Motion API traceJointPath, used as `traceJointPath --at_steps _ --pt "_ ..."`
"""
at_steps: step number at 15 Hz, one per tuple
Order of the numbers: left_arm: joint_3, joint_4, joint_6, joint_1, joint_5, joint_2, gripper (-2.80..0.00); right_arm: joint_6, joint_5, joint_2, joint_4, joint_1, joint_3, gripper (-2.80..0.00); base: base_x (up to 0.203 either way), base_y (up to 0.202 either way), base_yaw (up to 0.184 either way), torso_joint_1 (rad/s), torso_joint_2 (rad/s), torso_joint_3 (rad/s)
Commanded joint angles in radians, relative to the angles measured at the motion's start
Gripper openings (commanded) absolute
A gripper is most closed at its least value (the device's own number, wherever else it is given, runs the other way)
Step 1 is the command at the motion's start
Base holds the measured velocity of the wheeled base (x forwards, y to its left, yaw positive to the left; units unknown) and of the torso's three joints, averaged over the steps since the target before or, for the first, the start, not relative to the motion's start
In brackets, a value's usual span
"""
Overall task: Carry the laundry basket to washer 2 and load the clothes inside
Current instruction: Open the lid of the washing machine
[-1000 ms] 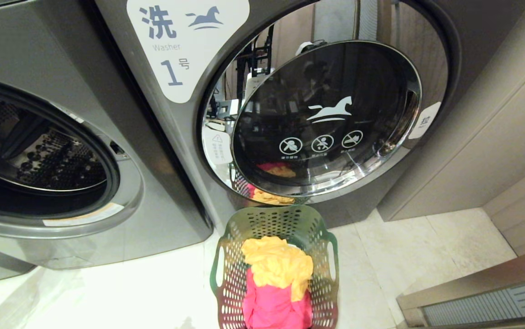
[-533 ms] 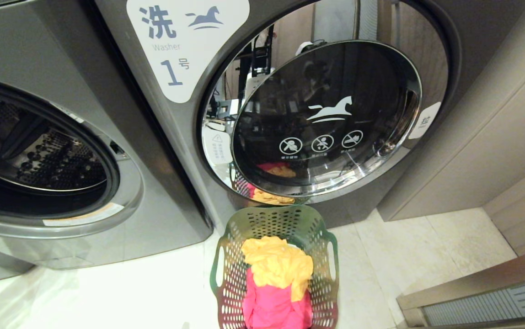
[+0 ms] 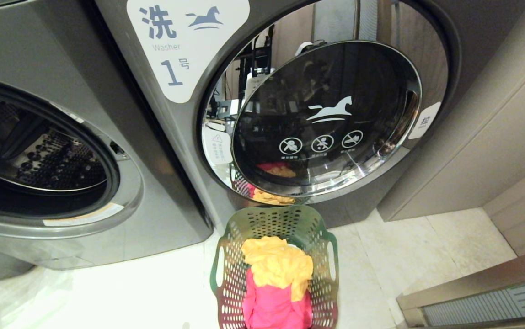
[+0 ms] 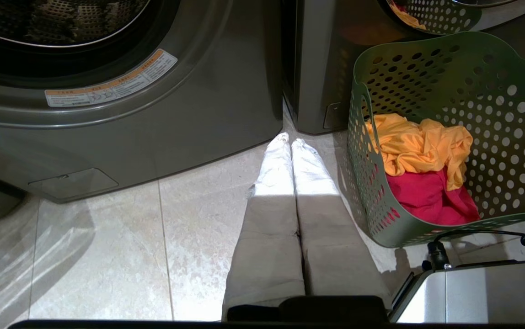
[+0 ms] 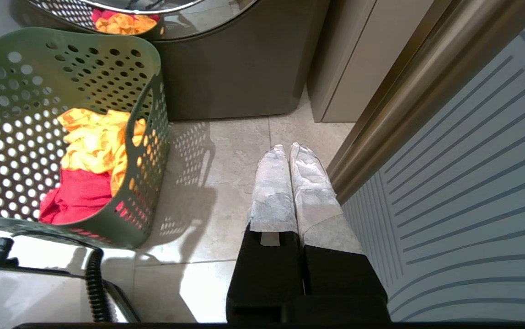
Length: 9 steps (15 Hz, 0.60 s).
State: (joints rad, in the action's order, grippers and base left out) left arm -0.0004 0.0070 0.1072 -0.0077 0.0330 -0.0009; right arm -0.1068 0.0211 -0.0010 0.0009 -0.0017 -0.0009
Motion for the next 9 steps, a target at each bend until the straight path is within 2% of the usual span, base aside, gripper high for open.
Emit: traceJointPath --at_steps 1,9 --pt "0.0 0.0 0.002 0.001 0.001 0.001 -2.8 0.002 0.0 0.001 0.004 0.0 0.001 -2.8 0.0 0.0 0.0 0.0 0.0 0.0" --pt "0.0 0.002 -0.003 0.0 -0.004 0.001 -2.8 0.002 0.0 0.001 0.004 0.0 0.001 -2.8 0.0 0.0 0.0 0.0 0.0 0.0"
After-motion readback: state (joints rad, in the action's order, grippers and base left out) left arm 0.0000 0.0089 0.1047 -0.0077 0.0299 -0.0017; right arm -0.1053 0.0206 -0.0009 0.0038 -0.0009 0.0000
